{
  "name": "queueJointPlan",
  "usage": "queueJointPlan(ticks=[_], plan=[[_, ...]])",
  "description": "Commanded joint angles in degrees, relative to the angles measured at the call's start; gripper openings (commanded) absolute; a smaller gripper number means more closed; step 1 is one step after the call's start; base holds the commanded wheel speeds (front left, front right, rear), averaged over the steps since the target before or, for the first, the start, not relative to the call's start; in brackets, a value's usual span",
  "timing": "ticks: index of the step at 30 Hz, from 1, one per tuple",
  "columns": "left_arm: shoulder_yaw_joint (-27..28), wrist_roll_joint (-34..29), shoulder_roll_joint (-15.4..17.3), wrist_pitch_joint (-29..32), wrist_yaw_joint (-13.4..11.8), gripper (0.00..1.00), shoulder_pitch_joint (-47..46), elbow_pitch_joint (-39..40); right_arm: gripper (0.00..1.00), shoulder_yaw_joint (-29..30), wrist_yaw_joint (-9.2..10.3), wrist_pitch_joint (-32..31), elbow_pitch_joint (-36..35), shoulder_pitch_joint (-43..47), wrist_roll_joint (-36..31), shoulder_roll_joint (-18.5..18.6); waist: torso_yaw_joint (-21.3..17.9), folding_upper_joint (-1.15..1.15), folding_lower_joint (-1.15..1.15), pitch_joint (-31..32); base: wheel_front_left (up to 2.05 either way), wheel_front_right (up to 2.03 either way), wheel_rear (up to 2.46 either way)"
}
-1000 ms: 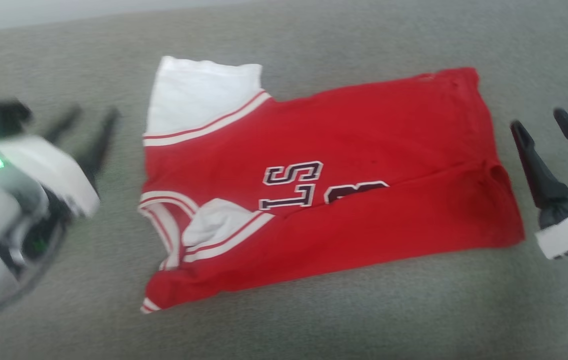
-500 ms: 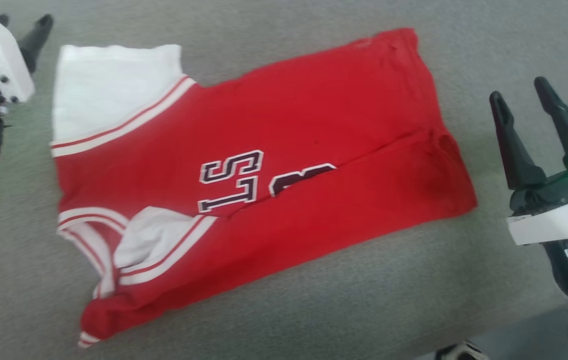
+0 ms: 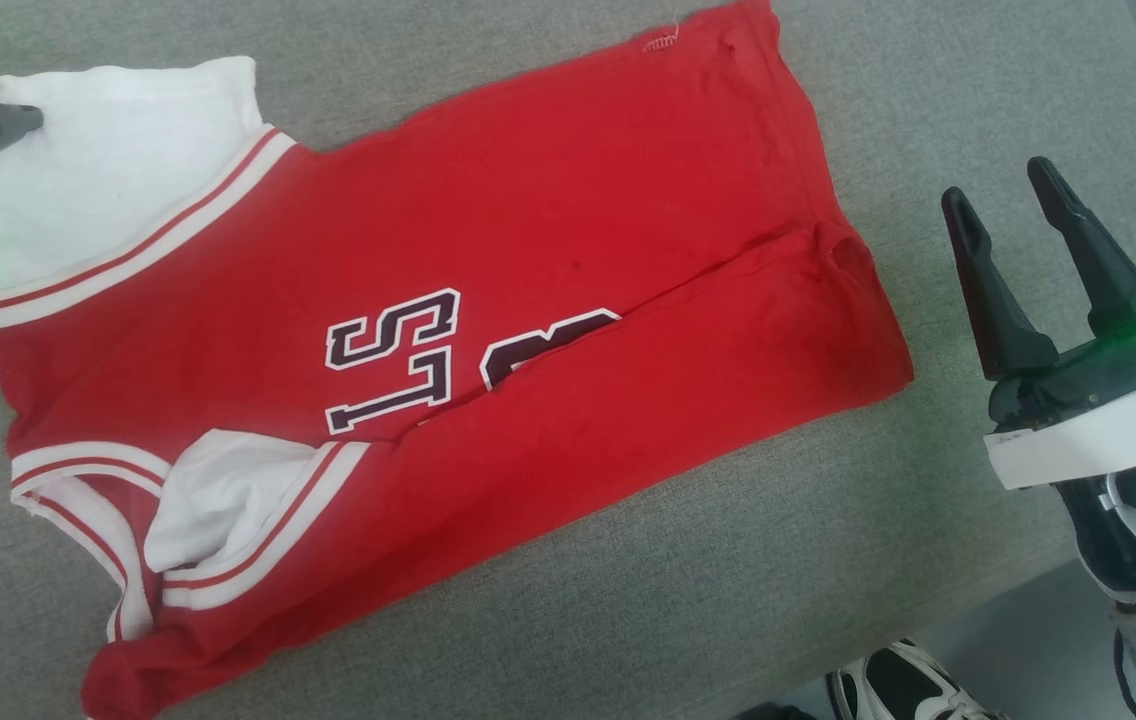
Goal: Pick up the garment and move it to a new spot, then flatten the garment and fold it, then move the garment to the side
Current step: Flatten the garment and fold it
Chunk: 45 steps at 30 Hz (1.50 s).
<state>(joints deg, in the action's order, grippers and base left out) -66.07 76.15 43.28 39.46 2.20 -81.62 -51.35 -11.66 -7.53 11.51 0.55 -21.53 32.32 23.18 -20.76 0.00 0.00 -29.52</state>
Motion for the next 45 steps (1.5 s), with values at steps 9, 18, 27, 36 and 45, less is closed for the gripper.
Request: queueJointPlan(ticks=[9, 18, 27, 36, 45], plan=[[-0.1, 4.4, -3.0, 5.7, 3.3, 0.00, 2.8, 0.1, 1.00, -0.6, 0.10, -2.2, 1.5, -2.8, 1.6, 2.0, 0.8, 0.00, 0.00, -0.5, 0.00, 0.00, 0.00], [-0.1, 3.2, -5.9, 2.4, 4.7, 0.00, 1.2, 1.1, 1.00, -4.4, 0.10, -11.8, 8.6, -13.4, 4.2, 4.4, 3.5, 0.00, 0.00, -1.4, 0.00, 0.00, 0.00], [-0.6, 2.0, -8.7, 0.9, 5.2, 0.00, -1.1, 1.8, 1.00, -13.2, 0.10, -27.8, 20.7, -29.3, 7.4, 6.2, 6.9, 0.00, 0.00, -3.4, 0.00, 0.00, 0.00], [-1.7, 1.8, -11.0, -0.4, 5.3, 0.00, -1.8, 5.2, 1.00, -19.4, 0.10, -43.4, 32.7, -42.0, 12.6, 6.0, 9.9, 0.00, 0.00, -5.2, 0.00, 0.00, 0.00], [-2.8, 2.1, -11.5, -1.7, 5.4, 0.00, -2.7, 8.1, 0.25, -23.4, 0.07, -51.7, 38.7, -46.7, 18.6, 4.9, 11.5, 0.00, 0.00, -6.2, 0.00, 0.00, 0.00]])
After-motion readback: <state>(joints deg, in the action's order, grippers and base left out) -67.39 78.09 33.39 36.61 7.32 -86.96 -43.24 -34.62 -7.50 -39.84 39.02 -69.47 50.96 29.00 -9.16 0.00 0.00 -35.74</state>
